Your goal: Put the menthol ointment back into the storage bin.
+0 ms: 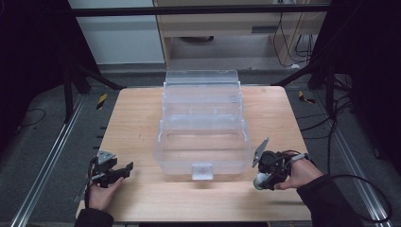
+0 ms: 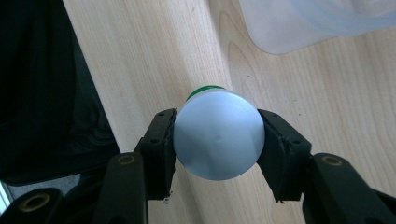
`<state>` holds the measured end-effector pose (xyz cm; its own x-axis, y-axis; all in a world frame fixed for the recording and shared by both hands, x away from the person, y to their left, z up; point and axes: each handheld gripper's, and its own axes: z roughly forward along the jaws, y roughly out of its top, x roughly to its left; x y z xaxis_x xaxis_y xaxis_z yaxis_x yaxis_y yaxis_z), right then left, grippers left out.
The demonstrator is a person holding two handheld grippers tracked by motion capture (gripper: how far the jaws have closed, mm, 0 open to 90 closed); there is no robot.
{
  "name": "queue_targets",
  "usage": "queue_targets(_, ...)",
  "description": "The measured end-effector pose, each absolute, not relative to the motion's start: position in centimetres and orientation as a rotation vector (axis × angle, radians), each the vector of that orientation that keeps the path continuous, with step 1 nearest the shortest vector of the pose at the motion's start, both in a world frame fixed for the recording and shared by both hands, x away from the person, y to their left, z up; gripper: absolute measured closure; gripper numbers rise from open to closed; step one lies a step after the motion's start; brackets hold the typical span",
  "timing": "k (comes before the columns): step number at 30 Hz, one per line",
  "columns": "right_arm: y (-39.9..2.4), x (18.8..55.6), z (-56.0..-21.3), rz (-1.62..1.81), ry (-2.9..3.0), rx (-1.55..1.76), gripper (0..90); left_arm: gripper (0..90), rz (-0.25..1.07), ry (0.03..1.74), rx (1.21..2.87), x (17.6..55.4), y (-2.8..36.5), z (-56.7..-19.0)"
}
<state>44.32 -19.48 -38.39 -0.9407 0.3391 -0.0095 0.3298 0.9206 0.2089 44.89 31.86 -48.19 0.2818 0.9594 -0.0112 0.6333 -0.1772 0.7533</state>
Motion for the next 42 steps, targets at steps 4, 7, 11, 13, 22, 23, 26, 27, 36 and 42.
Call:
queue_targets(4,-19.7,44.3,-37.3,0.335,3.024,0.543,50.2,29.7,0.635,1.428,1.901,44.9,31.8,-48.2)
queue_targets(7,-19.8,44.4,-35.8,0.365,3.012,0.549,50.2,29.7,0.633,1.429,1.901,44.9,31.8,-48.2)
queue_targets(11,-19.8,44.6,-34.5,0.388,2.991,0.552,50.2,29.7,0.634,1.429,1.9,44.9,31.9,-48.2)
queue_targets(13,-19.6,44.7,-33.4,0.408,2.982,0.552,50.2,29.7,0.635,1.429,1.9,44.9,31.9,-48.2)
queue_targets(22,-18.3,46.0,-31.2,0.46,2.956,0.521,50.2,29.7,0.636,1.429,1.898,44.9,31.9,-48.2)
queue_targets(23,-18.0,46.4,-31.0,0.469,2.949,0.516,50.3,29.8,0.635,1.428,1.898,44.9,31.9,-48.2)
queue_targets(26,-17.3,47.1,-30.6,0.481,2.943,0.501,50.2,29.8,0.636,1.427,1.899,44.9,31.9,-48.2)
queue_targets(27,-17.0,47.5,-30.4,0.488,2.941,0.498,50.2,29.7,0.636,1.427,1.898,44.9,31.9,-48.2)
queue_targets(36,-14.5,50.2,-31.4,0.505,2.955,0.49,50.3,29.8,0.635,1.428,1.898,44.9,31.9,-48.2)
queue_targets(42,-13.7,51.8,-32.9,0.499,2.952,0.487,50.2,29.8,0.634,1.429,1.899,45.0,32.0,-48.2)
